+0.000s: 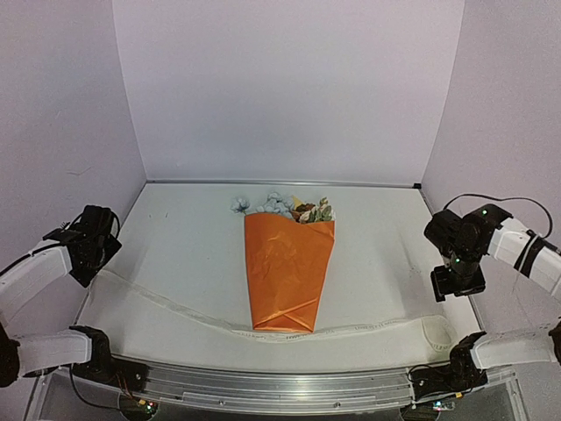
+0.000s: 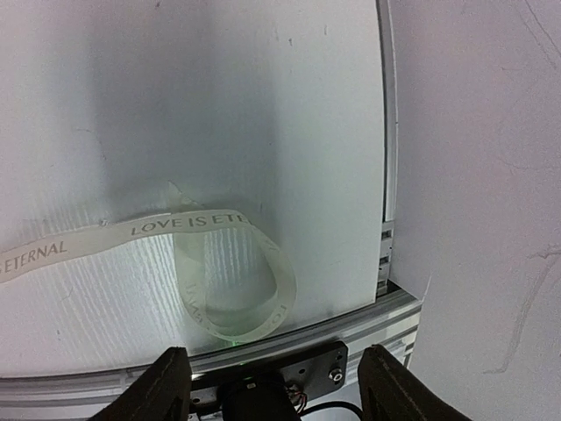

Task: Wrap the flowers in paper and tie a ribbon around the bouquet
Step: Adjust the ribbon at the center of the board.

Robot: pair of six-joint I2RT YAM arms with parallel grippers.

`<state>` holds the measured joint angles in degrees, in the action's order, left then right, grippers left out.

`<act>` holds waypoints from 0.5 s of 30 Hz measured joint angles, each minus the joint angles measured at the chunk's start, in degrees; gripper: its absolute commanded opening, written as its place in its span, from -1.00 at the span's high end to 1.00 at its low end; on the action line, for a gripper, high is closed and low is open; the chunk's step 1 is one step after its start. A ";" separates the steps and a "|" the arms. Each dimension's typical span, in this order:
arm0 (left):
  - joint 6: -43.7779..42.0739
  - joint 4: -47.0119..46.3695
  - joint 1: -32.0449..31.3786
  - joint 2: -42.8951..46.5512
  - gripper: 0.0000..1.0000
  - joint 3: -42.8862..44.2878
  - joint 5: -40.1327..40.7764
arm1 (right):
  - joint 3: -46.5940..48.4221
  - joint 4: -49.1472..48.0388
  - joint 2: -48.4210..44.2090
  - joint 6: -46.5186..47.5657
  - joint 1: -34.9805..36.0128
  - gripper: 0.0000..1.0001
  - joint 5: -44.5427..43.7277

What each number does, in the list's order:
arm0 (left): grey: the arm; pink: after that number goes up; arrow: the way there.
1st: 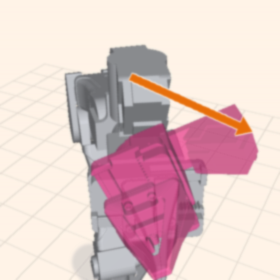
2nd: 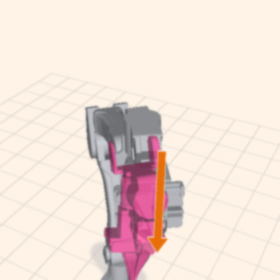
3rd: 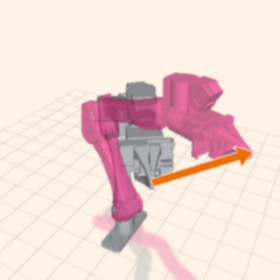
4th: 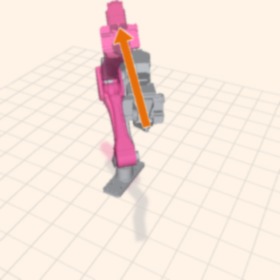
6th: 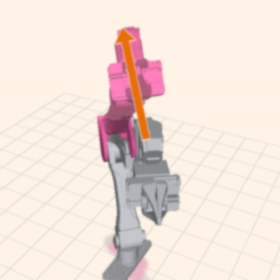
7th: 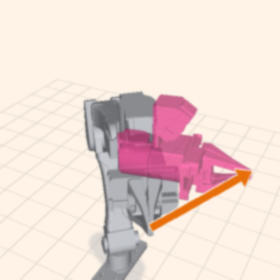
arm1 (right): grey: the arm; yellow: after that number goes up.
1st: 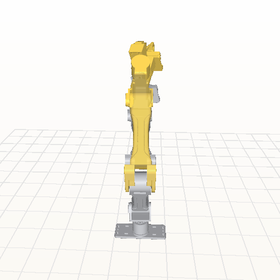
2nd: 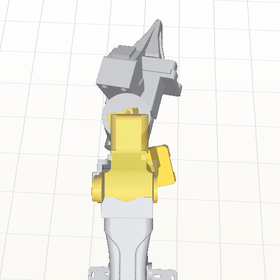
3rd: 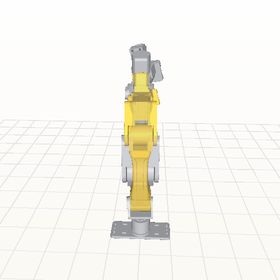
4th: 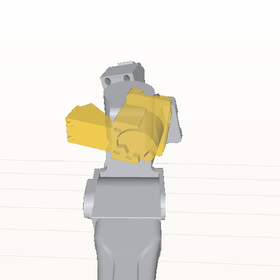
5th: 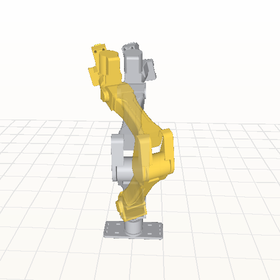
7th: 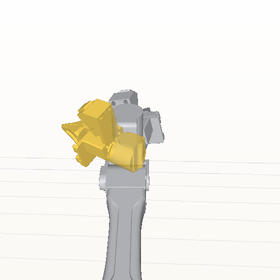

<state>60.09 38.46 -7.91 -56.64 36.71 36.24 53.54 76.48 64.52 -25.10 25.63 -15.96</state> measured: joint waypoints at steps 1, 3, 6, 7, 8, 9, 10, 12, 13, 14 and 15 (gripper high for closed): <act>-1.21 -0.41 -0.01 0.97 -0.99 0.03 -0.72 | 0.01 0.02 -0.42 -0.06 0.00 -0.37 0.74; -4.45 -1.41 -0.01 2.51 -0.98 0.44 -2.57 | 0.04 0.08 -0.67 -0.74 0.04 -0.38 4.03; -9.45 -3.47 -0.16 3.16 -0.92 2.16 -6.32 | 0.08 -0.12 0.54 -1.93 1.35 -0.43 9.17; -11.05 -4.46 -0.91 3.11 -0.91 2.91 -7.79 | 0.38 -0.14 1.64 -2.37 3.09 -0.43 9.98; -12.65 -5.45 -2.35 2.97 -0.88 3.63 -9.24 | 0.82 -0.68 3.14 -2.86 5.25 -0.43 11.24; -13.75 -6.34 -4.57 2.69 -0.85 4.16 -10.10 | 1.29 -1.92 4.98 -3.53 7.75 -0.43 12.74; -14.82 -7.37 -7.40 2.32 -0.82 4.62 -10.98 | 1.62 -3.52 6.71 -4.19 9.67 -0.42 14.09; -16.44 -9.69 -13.92 1.27 -0.76 4.94 -13.17 | 2.01 -7.16 9.88 -5.62 13.32 -0.39 16.53; -16.73 -10.90 -17.23 0.43 -0.72 4.93 -14.92 | 2.14 -9.02 11.36 -6.39 14.82 -0.36 17.41; -17.00 -12.12 -20.80 -0.59 -0.68 4.90 -16.88 | 2.30 -10.97 12.92 -7.21 16.50 -0.32 18.23; -16.93 -13.14 -23.59 -1.48 -0.63 4.79 -18.57 | 2.40 -12.95 14.33 -8.05 18.11 -0.29 19.04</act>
<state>43.16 25.32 -31.50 -58.11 41.50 17.66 55.94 63.52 78.84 -33.15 43.74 3.09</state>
